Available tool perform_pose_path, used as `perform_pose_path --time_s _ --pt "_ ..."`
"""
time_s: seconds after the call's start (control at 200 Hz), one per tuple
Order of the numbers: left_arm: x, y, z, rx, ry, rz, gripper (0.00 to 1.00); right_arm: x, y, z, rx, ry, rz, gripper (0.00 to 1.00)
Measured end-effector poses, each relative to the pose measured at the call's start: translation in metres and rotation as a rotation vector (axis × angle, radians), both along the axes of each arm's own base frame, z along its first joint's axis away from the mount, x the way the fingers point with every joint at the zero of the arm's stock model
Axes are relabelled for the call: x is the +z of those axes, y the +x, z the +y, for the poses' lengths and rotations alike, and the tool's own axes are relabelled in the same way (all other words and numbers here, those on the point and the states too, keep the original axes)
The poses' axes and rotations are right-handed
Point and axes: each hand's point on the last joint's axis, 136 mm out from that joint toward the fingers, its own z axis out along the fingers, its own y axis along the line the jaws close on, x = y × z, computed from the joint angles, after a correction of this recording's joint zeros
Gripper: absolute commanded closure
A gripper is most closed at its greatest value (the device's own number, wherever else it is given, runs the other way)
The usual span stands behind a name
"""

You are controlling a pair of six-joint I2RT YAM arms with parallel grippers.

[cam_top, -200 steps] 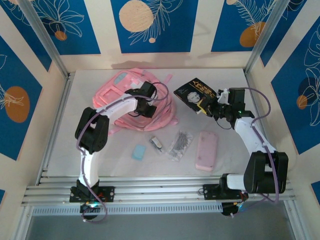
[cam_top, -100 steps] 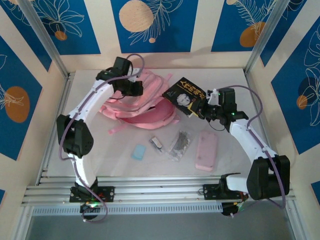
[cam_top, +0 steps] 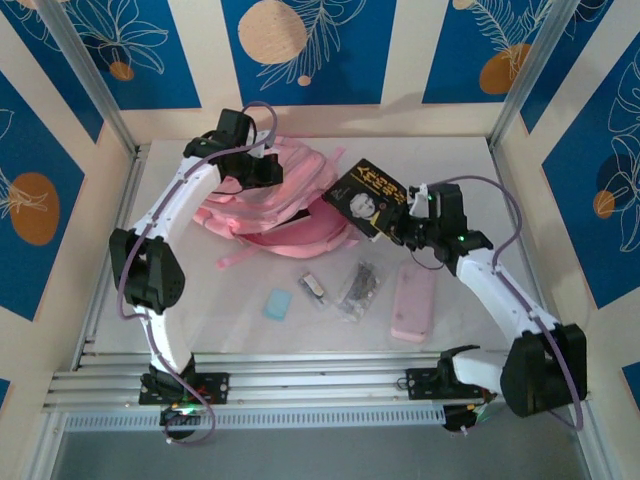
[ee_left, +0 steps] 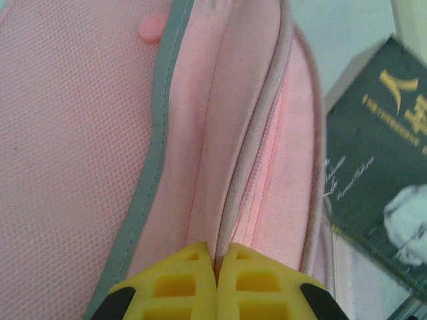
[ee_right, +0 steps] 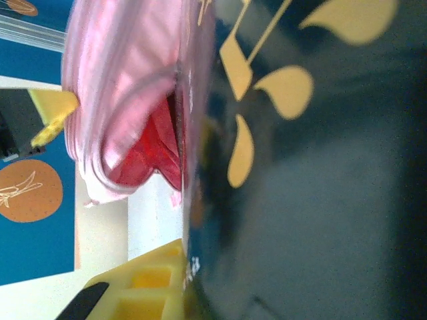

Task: Pack the student bag
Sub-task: Place the book on the card holder.

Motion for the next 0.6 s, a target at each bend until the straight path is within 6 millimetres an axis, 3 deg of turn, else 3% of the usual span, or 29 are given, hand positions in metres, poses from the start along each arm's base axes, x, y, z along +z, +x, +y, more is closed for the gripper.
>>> perform_pose_path --time_s 0.175,0.35,0.49,0.6 --pt "0.009 0.010 -0.003 0.018 -0.048 -0.021 1.00 -0.026 -0.024 -0.004 -0.004 -0.017 0.102 1.00" --pt "0.012 0.013 -0.008 0.026 -0.089 -0.013 1.00 -0.030 -0.017 0.004 0.002 0.005 0.115 1.00" --pt "0.014 0.014 -0.010 0.036 -0.108 -0.007 1.00 -0.036 0.000 0.032 0.056 0.046 0.136 1.00" --pt "0.017 0.015 -0.012 0.042 -0.132 -0.005 1.00 -0.038 0.015 0.071 0.134 0.085 0.136 1.00"
